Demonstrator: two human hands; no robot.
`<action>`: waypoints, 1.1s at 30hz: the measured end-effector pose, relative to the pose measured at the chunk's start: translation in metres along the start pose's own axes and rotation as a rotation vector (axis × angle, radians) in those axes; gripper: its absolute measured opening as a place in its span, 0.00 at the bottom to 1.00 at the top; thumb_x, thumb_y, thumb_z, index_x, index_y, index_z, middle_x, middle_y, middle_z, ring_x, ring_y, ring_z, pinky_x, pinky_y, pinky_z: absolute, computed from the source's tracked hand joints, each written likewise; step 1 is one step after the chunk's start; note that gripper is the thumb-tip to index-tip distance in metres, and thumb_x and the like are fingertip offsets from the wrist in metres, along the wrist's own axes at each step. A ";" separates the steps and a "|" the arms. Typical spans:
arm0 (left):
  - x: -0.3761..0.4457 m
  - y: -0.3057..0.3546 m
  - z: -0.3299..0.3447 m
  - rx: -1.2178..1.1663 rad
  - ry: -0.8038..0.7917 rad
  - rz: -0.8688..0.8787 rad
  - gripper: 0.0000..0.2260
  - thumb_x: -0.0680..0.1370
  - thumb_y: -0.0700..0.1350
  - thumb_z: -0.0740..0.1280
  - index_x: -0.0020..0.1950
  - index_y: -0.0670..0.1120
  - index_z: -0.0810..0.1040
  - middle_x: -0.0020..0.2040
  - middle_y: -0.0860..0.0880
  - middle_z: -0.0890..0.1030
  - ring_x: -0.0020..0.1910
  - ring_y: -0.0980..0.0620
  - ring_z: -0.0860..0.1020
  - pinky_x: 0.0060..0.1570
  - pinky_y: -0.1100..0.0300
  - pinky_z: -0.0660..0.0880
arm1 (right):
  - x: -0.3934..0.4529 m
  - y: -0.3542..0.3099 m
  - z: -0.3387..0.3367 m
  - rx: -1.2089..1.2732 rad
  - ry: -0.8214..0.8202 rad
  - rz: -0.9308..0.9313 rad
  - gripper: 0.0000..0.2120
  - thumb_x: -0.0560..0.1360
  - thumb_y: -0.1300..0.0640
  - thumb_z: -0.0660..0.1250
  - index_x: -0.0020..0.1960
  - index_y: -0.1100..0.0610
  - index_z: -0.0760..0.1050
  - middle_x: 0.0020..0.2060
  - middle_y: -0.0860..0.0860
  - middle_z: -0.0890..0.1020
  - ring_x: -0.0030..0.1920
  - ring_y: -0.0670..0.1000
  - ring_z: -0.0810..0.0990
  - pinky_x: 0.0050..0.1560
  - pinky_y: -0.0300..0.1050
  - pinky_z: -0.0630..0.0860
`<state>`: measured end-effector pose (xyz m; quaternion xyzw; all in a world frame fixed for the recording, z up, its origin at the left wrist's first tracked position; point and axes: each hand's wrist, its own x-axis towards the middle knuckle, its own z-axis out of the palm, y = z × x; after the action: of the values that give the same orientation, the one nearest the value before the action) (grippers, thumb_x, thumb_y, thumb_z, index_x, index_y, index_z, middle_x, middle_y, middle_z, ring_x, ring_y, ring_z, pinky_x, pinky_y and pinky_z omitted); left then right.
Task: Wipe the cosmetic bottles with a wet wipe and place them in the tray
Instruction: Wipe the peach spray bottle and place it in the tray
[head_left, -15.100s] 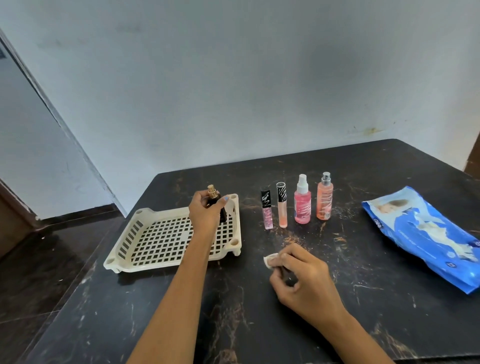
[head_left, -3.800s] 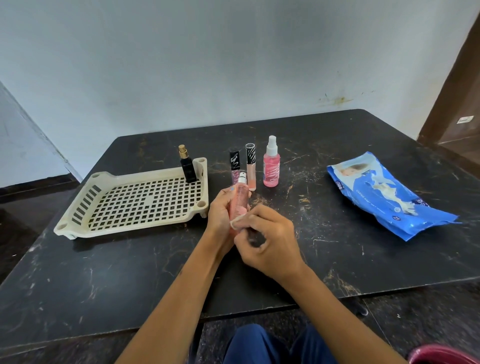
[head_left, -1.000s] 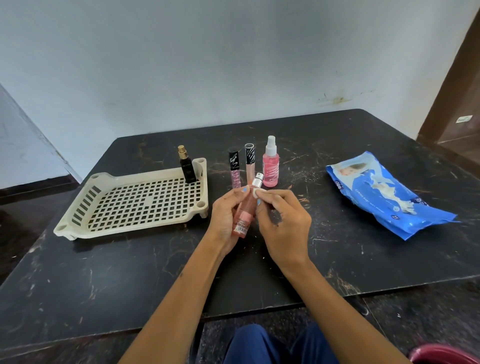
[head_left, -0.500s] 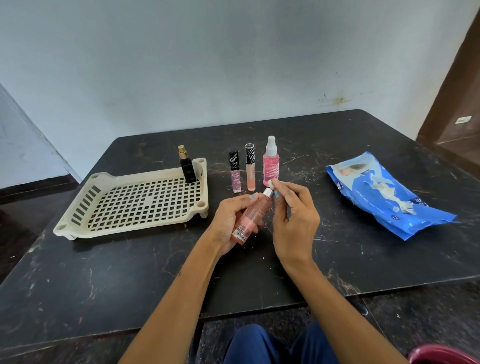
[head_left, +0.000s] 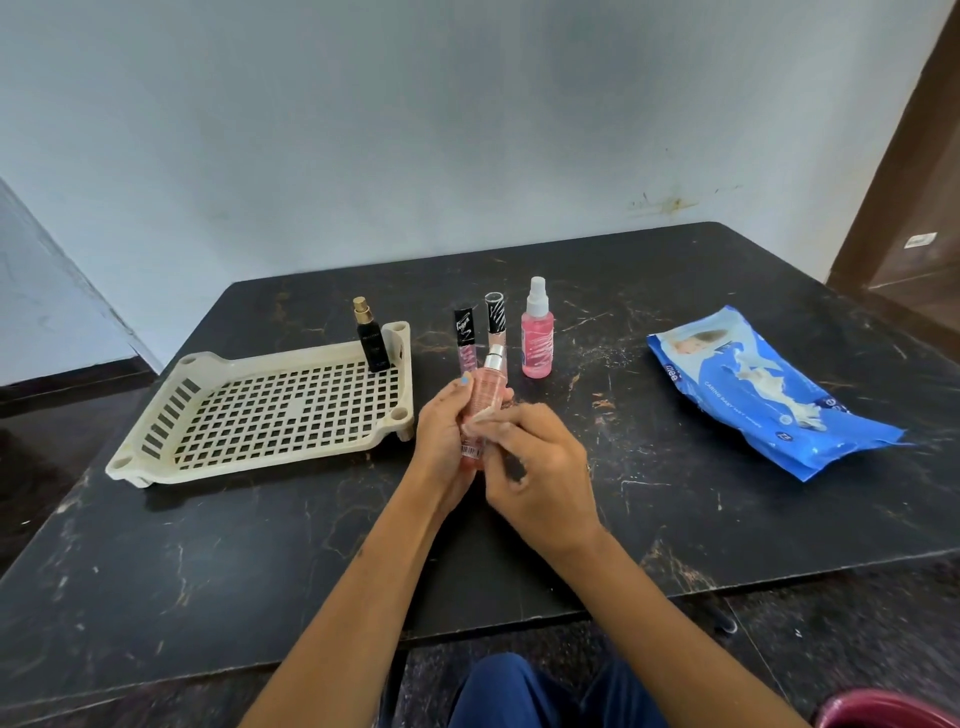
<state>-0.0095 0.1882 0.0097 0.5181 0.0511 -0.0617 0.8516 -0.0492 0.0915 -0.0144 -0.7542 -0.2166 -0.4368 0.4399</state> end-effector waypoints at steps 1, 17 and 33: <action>-0.001 0.000 0.000 0.004 -0.035 -0.005 0.17 0.79 0.48 0.60 0.57 0.35 0.74 0.43 0.41 0.78 0.39 0.50 0.78 0.40 0.59 0.77 | 0.001 0.001 -0.001 -0.005 0.027 0.039 0.10 0.70 0.70 0.67 0.47 0.63 0.83 0.44 0.53 0.83 0.45 0.51 0.81 0.49 0.41 0.78; -0.002 0.002 0.002 0.089 0.006 0.044 0.12 0.81 0.46 0.58 0.49 0.39 0.76 0.37 0.44 0.81 0.33 0.50 0.79 0.35 0.59 0.77 | 0.001 -0.001 -0.002 0.075 -0.014 0.070 0.07 0.67 0.69 0.70 0.44 0.63 0.83 0.40 0.53 0.81 0.39 0.48 0.81 0.40 0.41 0.79; -0.005 0.002 0.002 0.082 -0.060 0.080 0.06 0.78 0.42 0.62 0.44 0.41 0.77 0.36 0.46 0.77 0.35 0.53 0.76 0.34 0.64 0.75 | 0.004 0.005 0.000 0.003 0.062 0.157 0.09 0.73 0.67 0.66 0.51 0.65 0.82 0.47 0.55 0.82 0.46 0.50 0.81 0.47 0.43 0.80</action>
<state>-0.0136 0.1879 0.0128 0.5519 0.0021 -0.0450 0.8327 -0.0436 0.0889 -0.0133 -0.7541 -0.1439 -0.4240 0.4804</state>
